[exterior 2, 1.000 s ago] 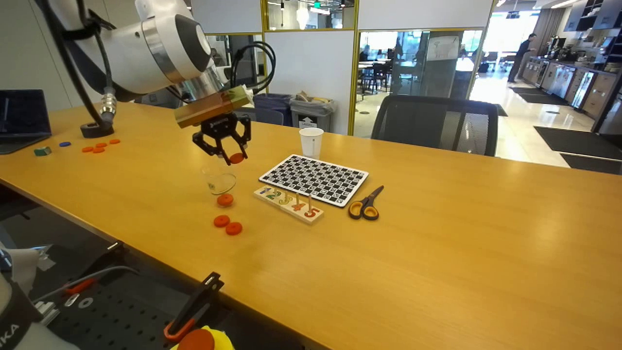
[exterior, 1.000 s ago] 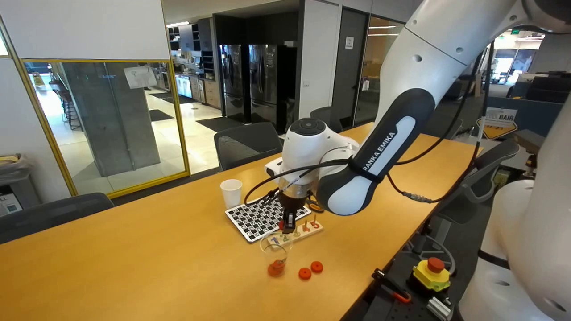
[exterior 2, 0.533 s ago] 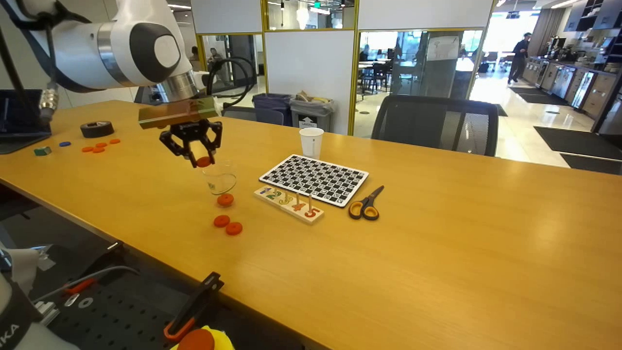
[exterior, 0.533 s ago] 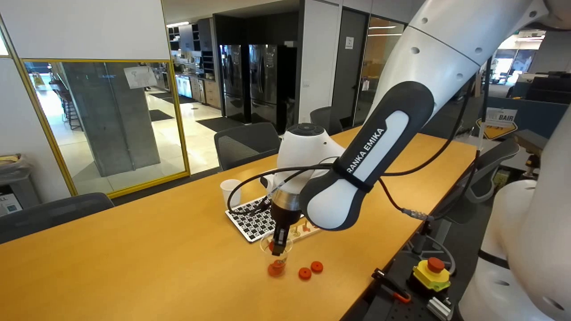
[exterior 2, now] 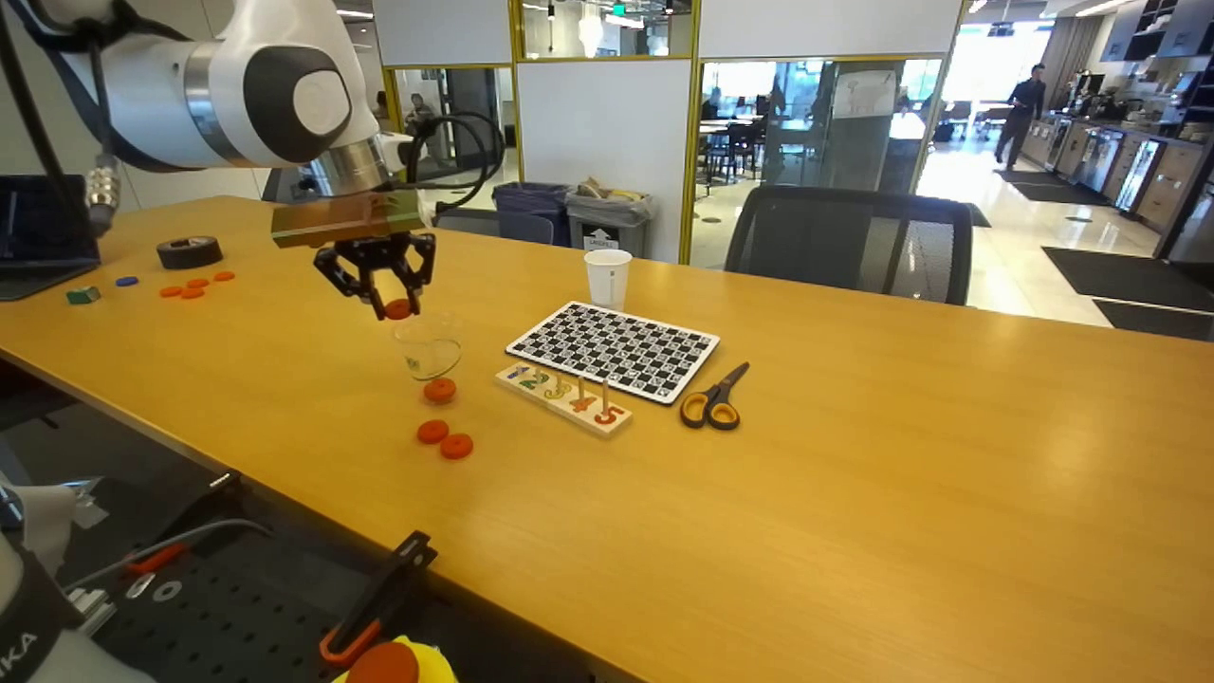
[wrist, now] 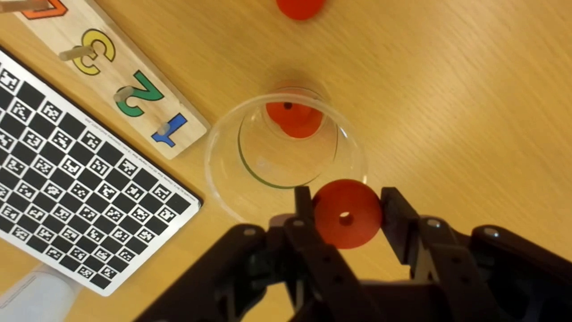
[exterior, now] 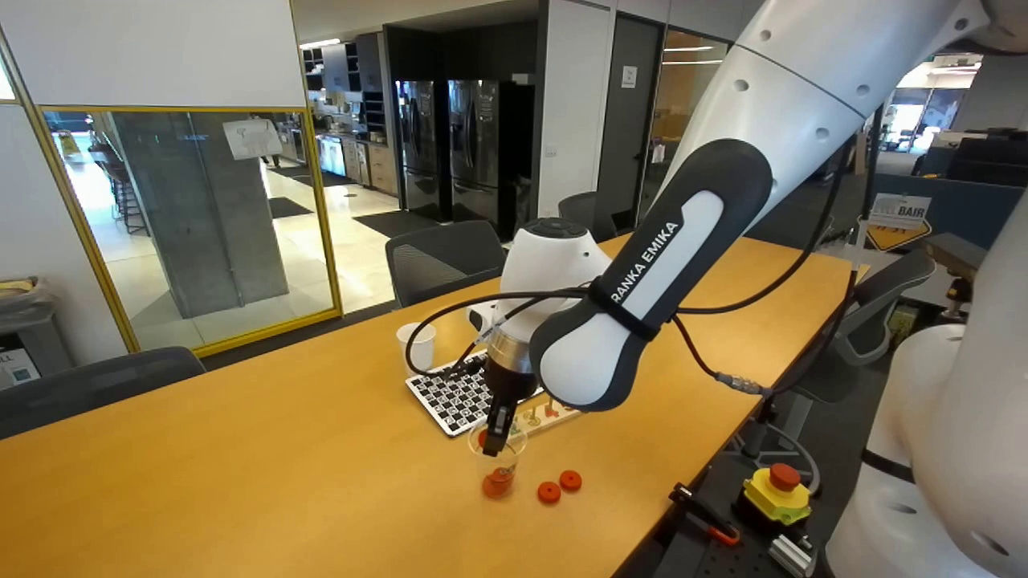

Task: Place the yellow rings inside the white cup, put the orange rings in the clear cup

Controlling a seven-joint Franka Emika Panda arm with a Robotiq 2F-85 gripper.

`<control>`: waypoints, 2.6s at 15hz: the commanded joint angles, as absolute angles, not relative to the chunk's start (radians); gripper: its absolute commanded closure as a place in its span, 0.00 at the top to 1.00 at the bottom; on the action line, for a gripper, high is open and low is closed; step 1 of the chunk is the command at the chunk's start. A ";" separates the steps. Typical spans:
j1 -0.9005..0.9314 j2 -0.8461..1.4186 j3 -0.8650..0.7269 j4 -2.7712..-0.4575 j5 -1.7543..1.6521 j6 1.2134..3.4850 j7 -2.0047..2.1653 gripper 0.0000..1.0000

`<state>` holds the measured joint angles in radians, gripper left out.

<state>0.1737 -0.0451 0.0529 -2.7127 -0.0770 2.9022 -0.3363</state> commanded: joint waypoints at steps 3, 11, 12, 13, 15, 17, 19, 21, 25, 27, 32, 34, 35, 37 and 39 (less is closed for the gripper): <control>0.120 -0.048 0.061 -2.703 -0.142 2.925 -0.294 0.21; 0.094 -0.036 0.058 -2.698 -0.142 2.920 -0.269 0.75; 0.097 -0.034 0.057 -2.698 -0.125 2.919 -0.277 0.82; 0.098 -0.035 0.057 -2.698 -0.115 2.918 -0.280 0.91; 0.099 -0.044 0.057 -2.705 -0.092 2.920 -0.279 1.00; 0.096 -0.067 0.054 -2.714 -0.070 2.900 -0.261 1.00; 0.085 -0.098 0.046 -2.725 -0.052 2.876 -0.206 1.00; 0.053 -0.133 0.036 -2.743 -0.088 2.864 -0.095 1.00; -0.023 -0.203 0.033 -2.775 -0.142 2.795 0.097 1.00; -0.064 -0.195 0.041 -2.746 -0.162 2.755 0.191 1.00; -0.011 -0.186 -0.007 -2.749 -0.098 2.623 -0.097 1.00; 0.003 -0.168 -0.018 -2.750 -0.089 2.614 -0.214 1.00; 0.010 -0.158 -0.021 -2.751 -0.089 2.612 -0.269 1.00; 0.019 -0.129 -0.023 -2.755 -0.103 2.633 -0.364 1.00; 0.028 -0.091 -0.022 -2.755 -0.110 2.660 -0.458 1.00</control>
<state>0.0016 -0.1325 -0.0091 -2.7561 -0.1104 2.6246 -0.3275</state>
